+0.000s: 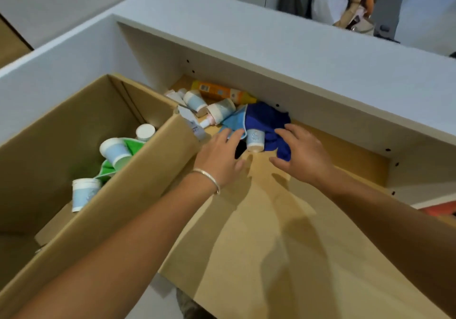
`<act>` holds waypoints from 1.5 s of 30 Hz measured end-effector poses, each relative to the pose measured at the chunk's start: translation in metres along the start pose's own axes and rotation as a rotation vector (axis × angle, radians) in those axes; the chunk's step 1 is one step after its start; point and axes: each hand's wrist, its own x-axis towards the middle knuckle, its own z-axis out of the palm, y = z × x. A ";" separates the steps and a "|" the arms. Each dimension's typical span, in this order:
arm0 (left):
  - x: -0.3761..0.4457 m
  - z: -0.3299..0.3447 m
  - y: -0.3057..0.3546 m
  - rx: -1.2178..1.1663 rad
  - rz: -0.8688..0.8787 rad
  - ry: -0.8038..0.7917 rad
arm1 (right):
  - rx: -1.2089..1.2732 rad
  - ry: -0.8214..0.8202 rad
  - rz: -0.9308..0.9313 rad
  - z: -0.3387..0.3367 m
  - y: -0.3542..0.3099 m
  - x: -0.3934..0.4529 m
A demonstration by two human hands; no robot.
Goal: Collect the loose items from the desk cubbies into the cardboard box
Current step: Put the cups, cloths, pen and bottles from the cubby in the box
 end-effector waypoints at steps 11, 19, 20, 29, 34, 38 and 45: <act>0.097 0.071 -0.028 0.003 -0.260 -0.170 | 0.044 -0.233 0.057 0.060 0.044 0.086; 0.123 0.089 -0.035 -0.029 -0.266 -0.130 | 0.012 -0.345 0.085 0.093 0.056 0.114; 0.122 0.088 -0.037 -0.024 -0.262 -0.112 | 0.003 -0.304 0.092 0.095 0.055 0.113; 0.103 0.062 -0.030 -0.121 -0.256 0.049 | 0.089 -0.058 0.233 0.064 0.047 0.092; 0.086 0.026 -0.015 -0.072 -0.191 0.158 | 0.183 0.122 0.226 0.027 0.033 0.067; 0.066 -0.011 0.000 -0.108 -0.119 0.254 | 0.280 0.228 0.261 0.000 0.016 0.045; 0.007 -0.083 -0.002 -0.307 -0.019 0.488 | 0.459 0.378 0.193 -0.036 -0.035 0.016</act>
